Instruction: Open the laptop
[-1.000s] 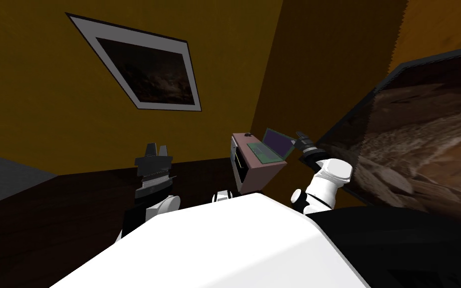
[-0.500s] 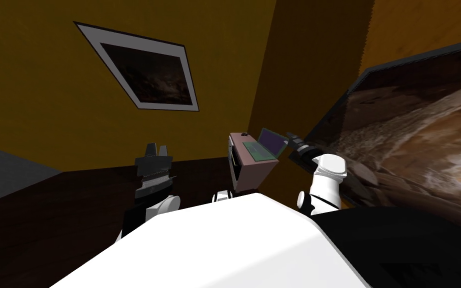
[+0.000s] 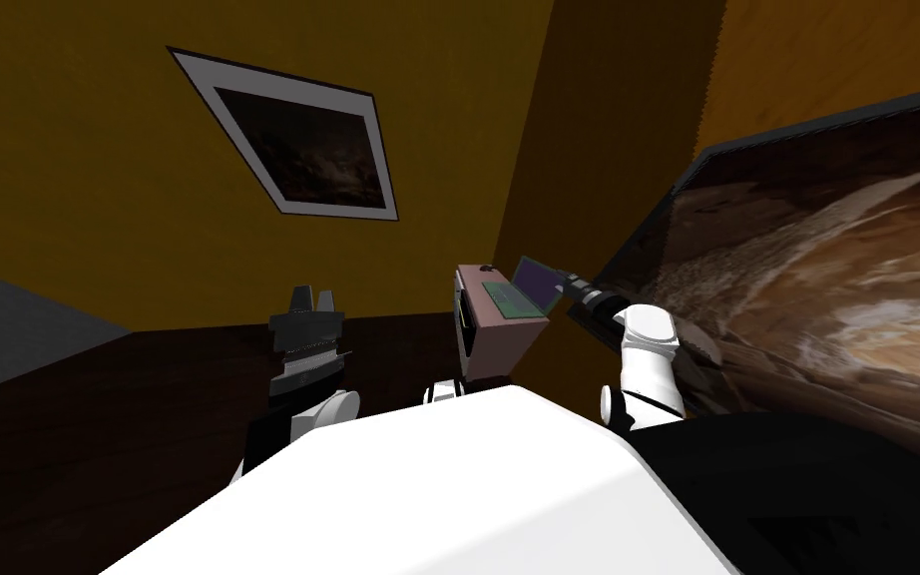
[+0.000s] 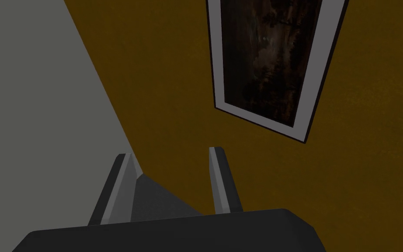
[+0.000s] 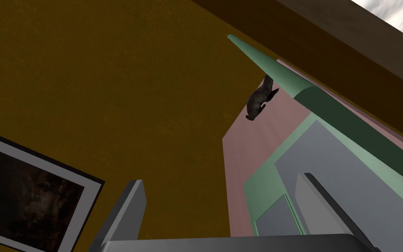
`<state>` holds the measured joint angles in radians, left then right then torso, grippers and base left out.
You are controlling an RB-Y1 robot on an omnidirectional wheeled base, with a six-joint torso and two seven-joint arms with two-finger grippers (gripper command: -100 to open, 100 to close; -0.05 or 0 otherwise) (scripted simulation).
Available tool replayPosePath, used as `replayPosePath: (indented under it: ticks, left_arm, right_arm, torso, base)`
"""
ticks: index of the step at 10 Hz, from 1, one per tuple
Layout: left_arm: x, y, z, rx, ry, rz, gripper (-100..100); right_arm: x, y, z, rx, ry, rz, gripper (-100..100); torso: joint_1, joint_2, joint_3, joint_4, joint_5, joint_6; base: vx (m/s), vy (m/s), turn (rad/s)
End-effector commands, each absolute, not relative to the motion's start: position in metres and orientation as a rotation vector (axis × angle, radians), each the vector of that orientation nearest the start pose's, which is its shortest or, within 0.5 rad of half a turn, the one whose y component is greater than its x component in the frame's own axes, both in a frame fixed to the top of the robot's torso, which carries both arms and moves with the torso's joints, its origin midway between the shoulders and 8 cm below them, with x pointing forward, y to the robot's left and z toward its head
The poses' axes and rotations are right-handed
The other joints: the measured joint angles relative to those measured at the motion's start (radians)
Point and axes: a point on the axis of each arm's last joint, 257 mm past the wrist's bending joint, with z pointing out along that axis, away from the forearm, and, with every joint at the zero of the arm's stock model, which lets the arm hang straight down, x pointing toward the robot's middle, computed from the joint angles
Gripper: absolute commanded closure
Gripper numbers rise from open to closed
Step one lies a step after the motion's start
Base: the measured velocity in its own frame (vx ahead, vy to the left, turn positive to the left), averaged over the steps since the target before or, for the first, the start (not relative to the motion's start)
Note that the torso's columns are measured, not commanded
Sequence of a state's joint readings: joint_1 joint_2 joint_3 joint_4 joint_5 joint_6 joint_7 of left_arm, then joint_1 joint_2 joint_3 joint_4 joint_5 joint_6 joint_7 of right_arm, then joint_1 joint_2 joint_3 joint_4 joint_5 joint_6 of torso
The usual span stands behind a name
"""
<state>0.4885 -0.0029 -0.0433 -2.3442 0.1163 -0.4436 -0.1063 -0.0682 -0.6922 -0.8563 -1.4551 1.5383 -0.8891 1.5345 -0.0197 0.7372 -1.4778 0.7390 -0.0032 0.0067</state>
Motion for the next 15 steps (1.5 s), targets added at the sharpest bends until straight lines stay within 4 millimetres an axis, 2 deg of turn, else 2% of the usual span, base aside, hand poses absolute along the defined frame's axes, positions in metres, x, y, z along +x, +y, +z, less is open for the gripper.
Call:
replayPosePath:
  ticks: [1, 2, 5, 6, 7, 10, 11, 12, 13, 15]
  left_arm:
    - [0.341, 0.276, 0.045, -0.684, 0.559, -1.333, 0]
    - [0.341, 0.276, 0.045, -0.684, 0.559, -1.333, 0]
    - [0.341, 0.276, 0.045, -0.684, 0.559, -1.333, 0]
    - [0.341, 0.276, 0.045, -0.684, 0.559, -1.333, 0]
    - [0.341, 0.276, 0.045, -0.684, 0.559, -1.333, 0]
    - [0.341, 0.276, 0.045, -0.684, 0.559, -1.333, 0]
    - [0.341, 0.276, 0.045, -0.684, 0.559, -1.333, 0]
    - [0.341, 0.276, 0.045, -0.684, 0.559, -1.333, 0]
    - [0.341, 0.276, 0.045, -0.684, 0.559, -1.332, 0]
    - [0.341, 0.276, 0.045, -0.684, 0.559, -1.332, 0]
  right_arm:
    - [0.460, -0.619, -0.027, -1.585, 0.960, -1.645, -100]
    - [0.460, -0.634, -0.026, -1.578, 1.000, -1.673, -100]
    - [0.457, -0.678, -0.021, -1.550, 1.115, -1.759, -100]
    - [0.457, -0.678, -0.021, -1.550, 1.115, -1.759, -100]
    - [0.455, -0.692, -0.019, -1.539, 1.152, -1.788, -100]
    - [0.446, -0.733, -0.011, -1.502, 1.257, -1.879, -100]
    - [0.452, -0.721, -0.012, -1.515, 1.230, -1.861, -100]
    - [0.450, -0.720, -0.014, -1.515, 1.223, -1.848, 100]
    - [0.452, -0.706, -0.016, -1.528, 1.188, -1.818, 100]
    - [0.457, -0.678, -0.021, -1.550, 1.115, -1.759, 100]
  torso:
    - [0.006, 0.001, 0.001, -0.001, -0.001, -0.006]
    - [0.006, -0.001, -0.001, -0.001, 0.002, -0.013]
    - [0.004, -0.005, -0.004, -0.001, 0.004, -0.007]
    - [0.007, -0.006, -0.005, -0.001, 0.006, -0.008]
    - [0.008, -0.008, -0.006, -0.002, 0.006, -0.003]
    - [0.014, 0.003, 0.003, -0.001, 0.001, -0.007]
    - [0.017, 0.004, 0.004, -0.001, 0.002, -0.008]
    - [0.019, -0.002, 0.001, -0.001, 0.003, -0.001]
    - [0.018, -0.003, 0.000, -0.002, 0.002, 0.006]
    - [0.008, 0.003, 0.003, 0.000, 0.000, 0.004]
  base:
    - [-0.185, -0.017, 0.410]
    - [-0.248, -0.064, 0.383]
    - [-0.241, -0.047, 0.443]
    - [-0.137, -0.015, 0.184]
    - [-0.125, 0.000, 0.213]
    - [-0.220, -0.051, 0.399]
    - [-0.125, -0.013, 0.123]
    - [0.076, 0.025, -0.204]
    - [0.193, 0.022, -0.389]
    - [0.262, 0.027, -0.392]
